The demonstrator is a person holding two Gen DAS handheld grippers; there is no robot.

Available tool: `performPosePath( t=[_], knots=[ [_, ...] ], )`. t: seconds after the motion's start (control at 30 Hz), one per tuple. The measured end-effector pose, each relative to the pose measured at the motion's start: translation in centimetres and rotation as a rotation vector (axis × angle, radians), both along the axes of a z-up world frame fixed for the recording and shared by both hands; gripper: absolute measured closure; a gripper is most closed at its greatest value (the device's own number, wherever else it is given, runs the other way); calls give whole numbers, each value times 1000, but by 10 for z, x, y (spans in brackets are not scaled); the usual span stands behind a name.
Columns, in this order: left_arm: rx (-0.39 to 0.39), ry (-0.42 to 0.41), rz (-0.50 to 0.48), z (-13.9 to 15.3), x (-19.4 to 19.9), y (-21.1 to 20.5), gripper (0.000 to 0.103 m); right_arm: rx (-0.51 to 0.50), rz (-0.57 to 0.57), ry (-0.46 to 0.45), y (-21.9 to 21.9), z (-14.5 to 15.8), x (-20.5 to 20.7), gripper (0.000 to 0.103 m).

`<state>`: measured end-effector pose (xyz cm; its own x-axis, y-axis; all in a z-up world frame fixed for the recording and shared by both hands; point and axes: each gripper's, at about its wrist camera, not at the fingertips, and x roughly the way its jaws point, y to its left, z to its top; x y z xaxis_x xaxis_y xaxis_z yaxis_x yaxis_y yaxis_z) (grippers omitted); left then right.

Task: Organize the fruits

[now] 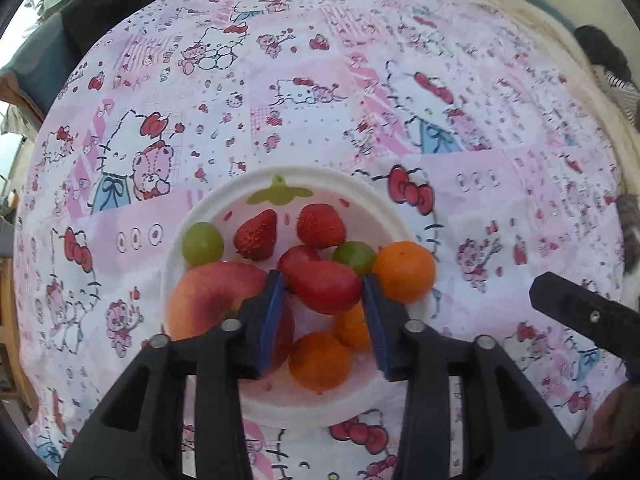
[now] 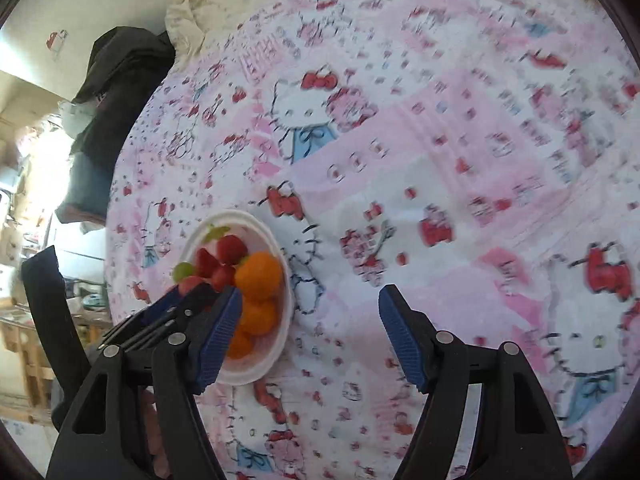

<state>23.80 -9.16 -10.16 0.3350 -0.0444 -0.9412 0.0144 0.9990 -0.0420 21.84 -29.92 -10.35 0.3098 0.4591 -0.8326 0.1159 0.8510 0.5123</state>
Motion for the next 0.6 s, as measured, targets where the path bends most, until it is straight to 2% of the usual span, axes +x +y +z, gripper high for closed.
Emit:
performPosePath(
  t=[0.07, 0.2, 0.47, 0.6],
  knots=[
    [-9, 1, -1, 1, 3, 0, 53, 33, 2, 17, 2, -5, 3, 30],
    [1, -2, -1, 5, 2, 0, 43, -38, 32, -5, 11, -2, 7, 30],
    [9, -37, -3, 26, -11, 10, 42, -68, 57, -20, 16, 2, 7, 30],
    [22, -100, 23, 48, -24, 27, 42, -115, 82, -63, 23, 12, -1, 29]
  ],
)
